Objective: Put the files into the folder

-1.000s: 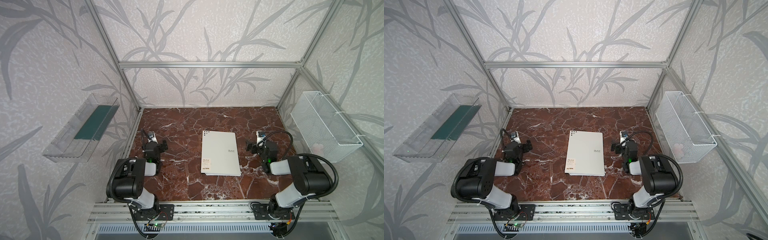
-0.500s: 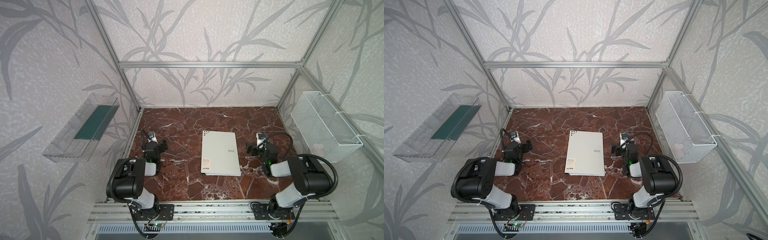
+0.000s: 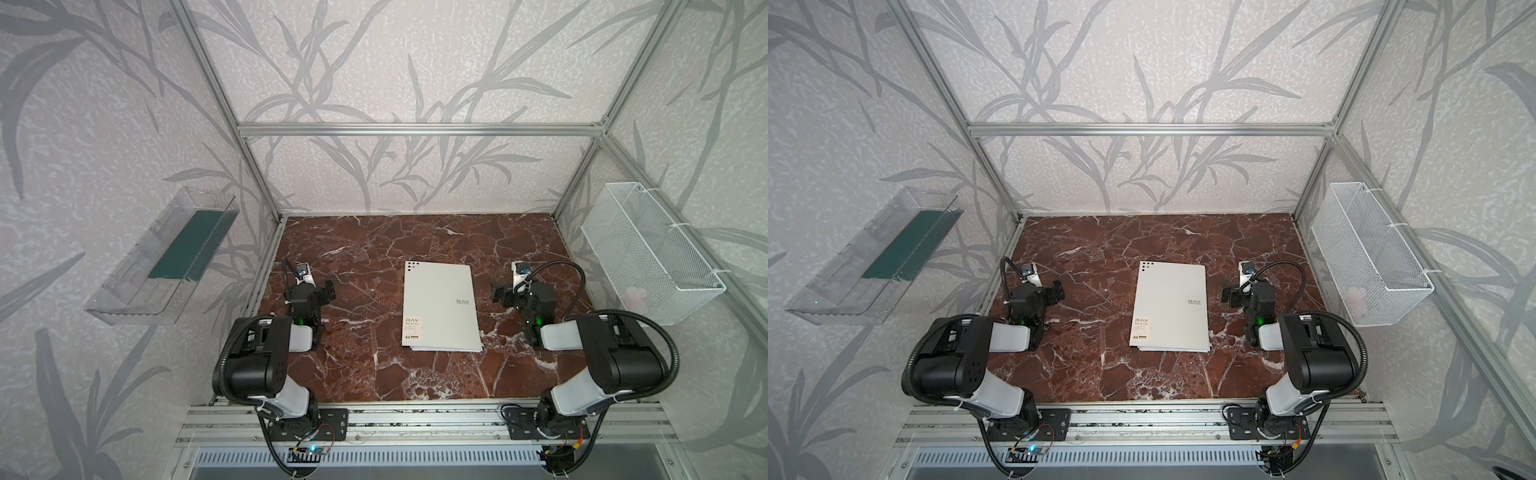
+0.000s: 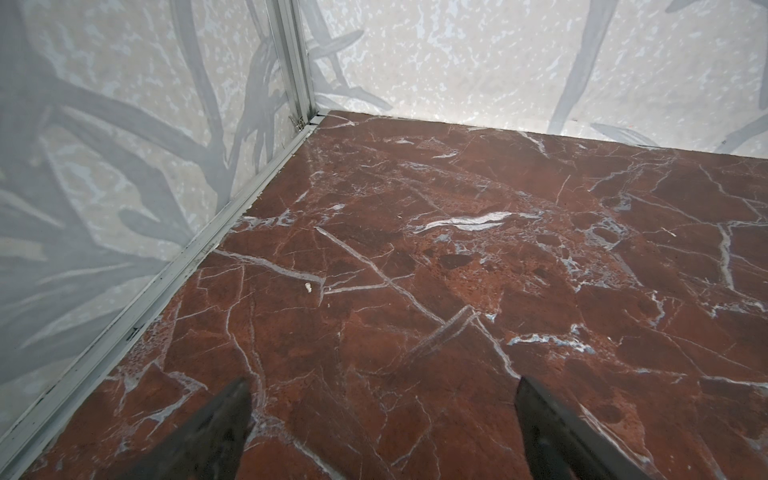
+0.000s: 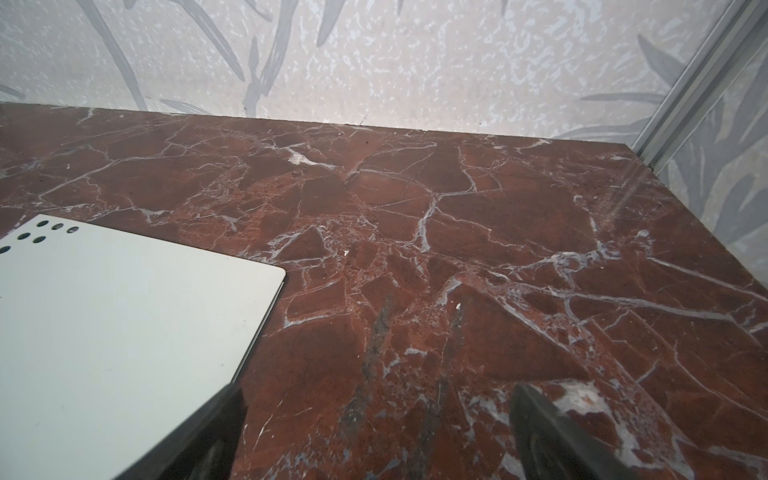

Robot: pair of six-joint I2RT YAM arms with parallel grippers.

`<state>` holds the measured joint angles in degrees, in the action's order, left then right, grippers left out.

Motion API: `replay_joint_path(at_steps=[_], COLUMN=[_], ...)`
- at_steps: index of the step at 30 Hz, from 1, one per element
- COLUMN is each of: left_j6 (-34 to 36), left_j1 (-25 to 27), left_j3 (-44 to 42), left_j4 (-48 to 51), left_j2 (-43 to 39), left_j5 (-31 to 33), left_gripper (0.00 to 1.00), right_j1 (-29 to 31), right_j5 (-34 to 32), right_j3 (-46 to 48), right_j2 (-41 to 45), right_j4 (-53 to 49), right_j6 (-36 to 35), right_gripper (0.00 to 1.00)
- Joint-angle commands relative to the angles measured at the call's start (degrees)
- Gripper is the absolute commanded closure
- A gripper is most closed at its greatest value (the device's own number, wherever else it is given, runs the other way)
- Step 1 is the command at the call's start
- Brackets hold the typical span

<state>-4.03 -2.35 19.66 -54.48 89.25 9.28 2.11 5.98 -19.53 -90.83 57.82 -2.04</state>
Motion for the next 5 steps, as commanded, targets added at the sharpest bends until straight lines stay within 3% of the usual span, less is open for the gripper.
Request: replay_joint_path(at_steps=[1, 5], left_j6=[1.0, 1.0], left_j1=[0.1, 0.1], left_j3=[1.0, 0.9], left_j4=[-1.2, -1.2], left_j2=[0.3, 0.3], left_j5=[-0.3, -0.3], left_gripper=[0.01, 0.01], right_j1=[0.2, 0.0], right_j5=[-2.9, -1.7], right_j3=[-0.7, -0.4], right_j2=[-0.1, -0.2], right_j4=[0.8, 1.3], right_j6=[0.8, 0.7], right_gripper=[0.01, 0.01])
